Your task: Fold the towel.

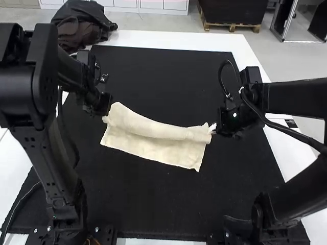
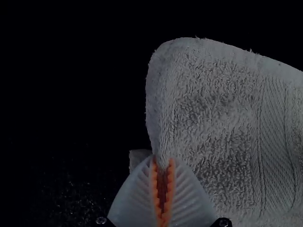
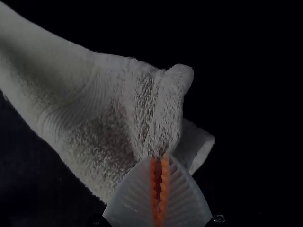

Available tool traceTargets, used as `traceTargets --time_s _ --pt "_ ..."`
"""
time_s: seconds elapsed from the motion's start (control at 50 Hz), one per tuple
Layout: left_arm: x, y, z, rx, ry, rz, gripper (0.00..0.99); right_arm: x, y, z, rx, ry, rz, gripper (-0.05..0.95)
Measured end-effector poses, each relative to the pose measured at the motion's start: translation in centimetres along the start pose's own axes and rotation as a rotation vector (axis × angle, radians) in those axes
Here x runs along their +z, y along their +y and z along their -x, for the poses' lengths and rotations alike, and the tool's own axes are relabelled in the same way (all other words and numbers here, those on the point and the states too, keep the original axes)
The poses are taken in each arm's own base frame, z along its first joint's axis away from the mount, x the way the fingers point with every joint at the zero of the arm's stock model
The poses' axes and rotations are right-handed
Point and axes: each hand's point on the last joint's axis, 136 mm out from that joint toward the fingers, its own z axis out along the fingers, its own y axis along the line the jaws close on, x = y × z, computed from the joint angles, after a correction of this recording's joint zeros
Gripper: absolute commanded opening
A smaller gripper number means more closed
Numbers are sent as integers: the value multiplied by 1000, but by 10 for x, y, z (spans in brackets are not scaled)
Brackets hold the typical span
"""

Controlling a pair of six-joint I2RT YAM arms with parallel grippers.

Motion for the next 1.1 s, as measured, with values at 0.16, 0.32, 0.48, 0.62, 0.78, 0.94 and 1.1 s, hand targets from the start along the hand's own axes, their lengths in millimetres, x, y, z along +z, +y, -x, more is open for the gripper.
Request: traceTargets --time_s 0.16,0.32,0.48,0.62,0.78,0.94,1.1 --pt "-1 -3 -14 1 30 -9 21 1 0 -17 14 43 4 -26" --pt "-3 -6 -25 9 44 -13 21 1 -1 -27 17 58 4 -25" --pt "-2 -9 -34 15 47 -14 23 1 -1 -31 15 56 4 -25" --pt "2 -8 -42 16 32 -7 23 7 -4 -35 8 42 3 -25" --pt "7 -8 -47 22 8 4 23 9 -4 -28 -17 12 -5 -25" --pt "9 -4 -44 31 -35 31 23 18 -4 -26 -35 12 -8 -18" --pt "9 1 -35 40 -77 64 305 27 -11 -23 -38 -6 -24 479"
